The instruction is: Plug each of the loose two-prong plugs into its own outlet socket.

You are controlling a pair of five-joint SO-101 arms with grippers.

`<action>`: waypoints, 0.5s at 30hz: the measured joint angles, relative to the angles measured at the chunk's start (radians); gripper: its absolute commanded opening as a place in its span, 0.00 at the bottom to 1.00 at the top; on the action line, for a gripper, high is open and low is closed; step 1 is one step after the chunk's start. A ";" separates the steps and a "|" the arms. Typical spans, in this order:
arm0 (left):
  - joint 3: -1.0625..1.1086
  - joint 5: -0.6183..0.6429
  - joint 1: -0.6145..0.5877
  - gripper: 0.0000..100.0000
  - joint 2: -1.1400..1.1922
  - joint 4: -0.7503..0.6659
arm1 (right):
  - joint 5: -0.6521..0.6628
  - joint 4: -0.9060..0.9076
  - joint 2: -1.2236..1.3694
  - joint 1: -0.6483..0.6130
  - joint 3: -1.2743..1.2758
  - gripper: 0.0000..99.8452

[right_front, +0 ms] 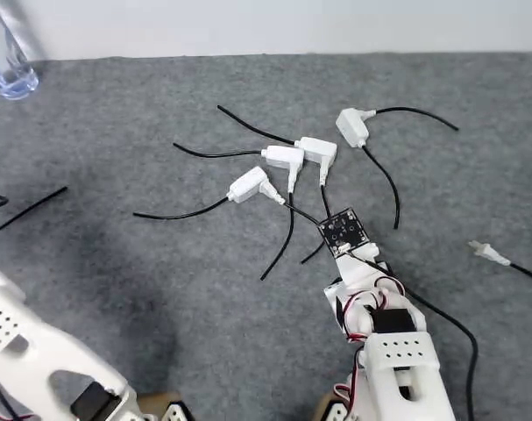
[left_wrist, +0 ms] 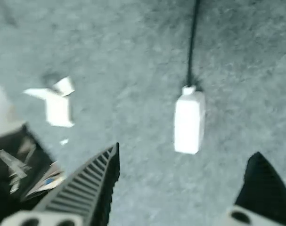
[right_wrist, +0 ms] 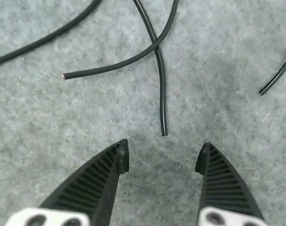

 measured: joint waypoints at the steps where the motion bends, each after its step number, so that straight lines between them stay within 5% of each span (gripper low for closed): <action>1: -0.008 0.000 0.000 0.39 0.028 0.000 | 0.000 0.000 0.000 0.000 0.000 0.22; 15: -0.212 0.000 -0.051 0.39 0.416 -0.080 | 0.000 0.000 0.000 0.000 0.000 0.22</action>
